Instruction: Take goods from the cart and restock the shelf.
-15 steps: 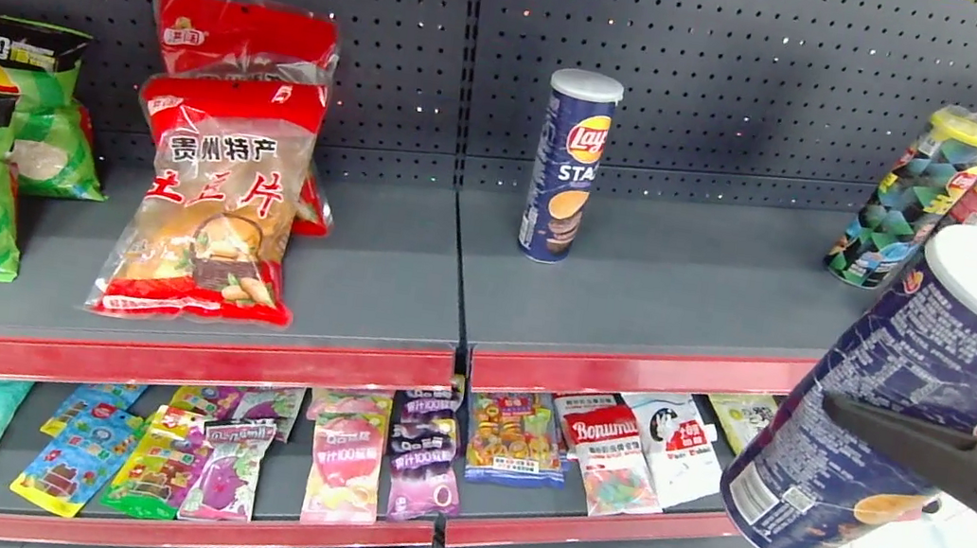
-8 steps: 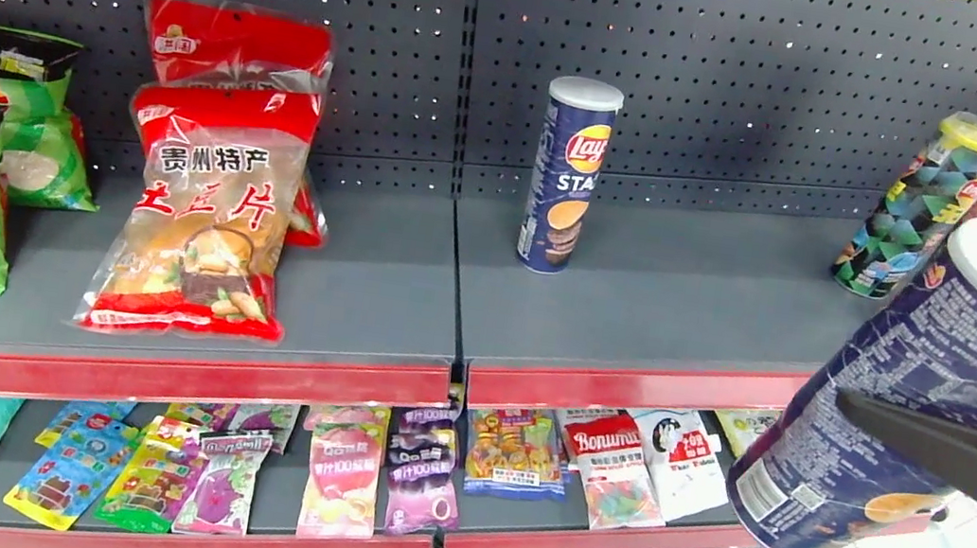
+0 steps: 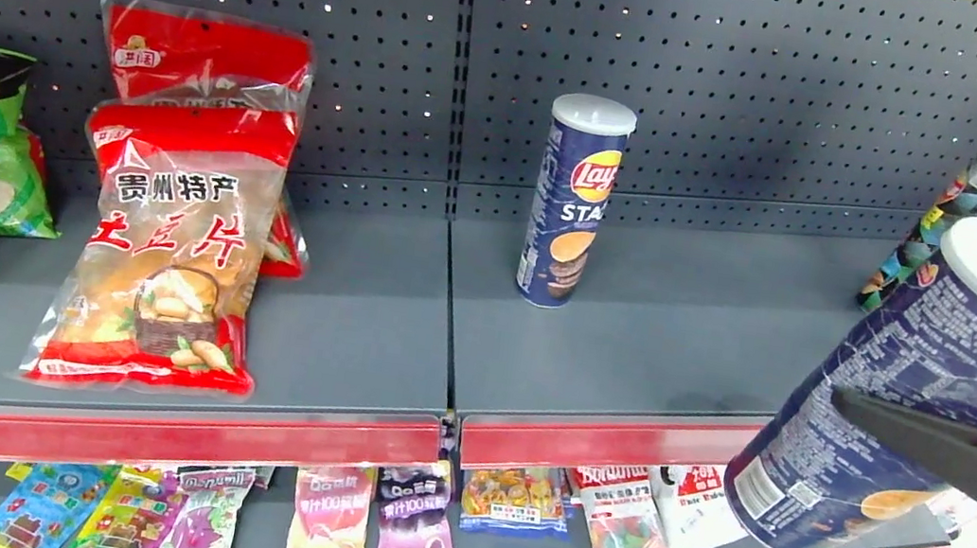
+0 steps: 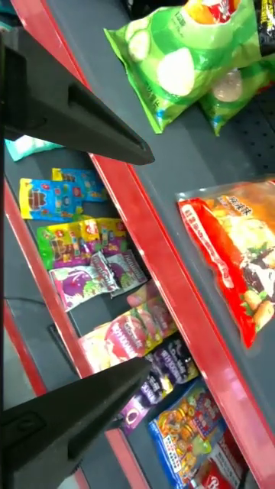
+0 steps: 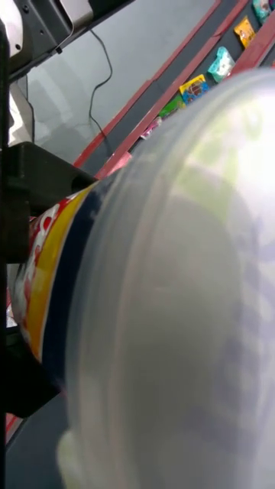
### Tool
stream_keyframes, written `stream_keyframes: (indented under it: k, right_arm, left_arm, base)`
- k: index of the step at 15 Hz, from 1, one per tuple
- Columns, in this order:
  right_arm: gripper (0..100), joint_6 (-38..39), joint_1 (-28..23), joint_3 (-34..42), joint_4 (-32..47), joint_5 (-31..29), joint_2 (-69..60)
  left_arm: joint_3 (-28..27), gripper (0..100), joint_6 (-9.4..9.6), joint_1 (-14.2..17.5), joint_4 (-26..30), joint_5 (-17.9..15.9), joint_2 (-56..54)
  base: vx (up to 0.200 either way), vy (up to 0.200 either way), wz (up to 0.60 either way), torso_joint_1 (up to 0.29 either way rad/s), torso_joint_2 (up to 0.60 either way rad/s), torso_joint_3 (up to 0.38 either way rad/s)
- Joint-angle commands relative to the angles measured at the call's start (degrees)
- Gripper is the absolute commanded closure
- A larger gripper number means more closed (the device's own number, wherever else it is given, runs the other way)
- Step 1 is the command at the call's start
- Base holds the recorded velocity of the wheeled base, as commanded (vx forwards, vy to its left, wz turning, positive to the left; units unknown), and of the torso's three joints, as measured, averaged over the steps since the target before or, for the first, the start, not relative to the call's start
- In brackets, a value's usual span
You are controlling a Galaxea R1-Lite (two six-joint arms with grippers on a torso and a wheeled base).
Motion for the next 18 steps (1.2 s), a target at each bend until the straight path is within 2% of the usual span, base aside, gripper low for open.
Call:
stream_keyframes:
  k: [1,3,7,9,11,12,13,14,15,16,17,18]
  right_arm:
    - [100,0.0,0.0,0.0,0.0,0.0,0.1]
    - [100,0.0,0.0,0.0,0.0,0.0,0.2]
    - [100,0.0,0.0,-0.1,0.0,0.0,0.3]
    - [100,0.0,0.0,-0.3,0.0,-0.1,0.4]
    - [100,0.1,-0.2,-0.1,0.0,-0.2,0.3]
    - [100,0.1,-0.3,0.0,0.0,-0.2,0.3]
    - [100,0.1,-0.5,-0.1,-0.1,-0.3,0.2]
    - [100,0.1,-0.5,-0.4,-0.1,-0.4,0.3]
    - [100,0.1,-0.5,-1.2,-0.1,-1.2,0.5]
    - [100,0.3,-0.5,-1.8,-0.1,-1.8,0.7]
    - [100,0.4,-0.6,-2.7,-0.1,-2.3,1.2]
    - [100,0.4,-0.8,-3.5,-0.1,-2.5,1.9]
  left_arm:
    - [0.0,0,-0.01,0.0,0.0,0.1,0.2]
    - [0.1,0,-0.01,0.0,0.0,0.1,0.4]
    - [-0.6,0,0.08,-0.4,0.0,-0.9,1.9]
    - [-1.4,0,0.78,-1.1,-0.1,-1.6,4.0]
    - [-8.6,0,1.14,-3.3,-0.1,-10.8,14.6]
    - [-10.7,0,1.05,-3.3,-0.1,-12.5,17.9]
    - [-18.8,0,0.87,-4.4,-1.5,-18.0,29.3]
    - [-22.6,0,0.34,-6.3,-4.2,-21.3,36.2]
    - [-27.2,0,-0.62,-9.9,-8.3,-22.7,44.4]
    - [-31.1,0,-1.68,-14.6,-9.8,-23.4,50.1]
    - [-37.1,0,-6.60,-20.8,-10.4,-25.9,57.9]
    - [-42.8,0,-11.34,-23.7,-12.1,-29.4,64.2]
  base:
    - [0.200,0.000,0.00,0.007,0.00,0.002]
    - [0.200,0.000,0.00,-0.007,0.00,0.000]
    - [0.000,0.000,0.00,0.000,0.00,0.000]
    - [0.000,0.000,0.00,0.000,0.00,0.000]
    - [0.000,0.000,0.00,0.000,0.00,0.000]
    - [0.000,0.000,0.00,0.000,0.00,0.000]
    - [0.000,0.000,0.00,0.000,0.00,0.000]
    - [0.000,0.000,0.00,0.000,0.00,0.000]
    - [0.000,0.000,0.00,0.000,0.00,0.000]
    - [0.000,0.000,0.00,0.000,0.00,0.000]
    - [0.000,0.000,0.00,0.000,0.00,0.000]
    - [0.000,0.000,0.00,0.000,0.00,0.000]
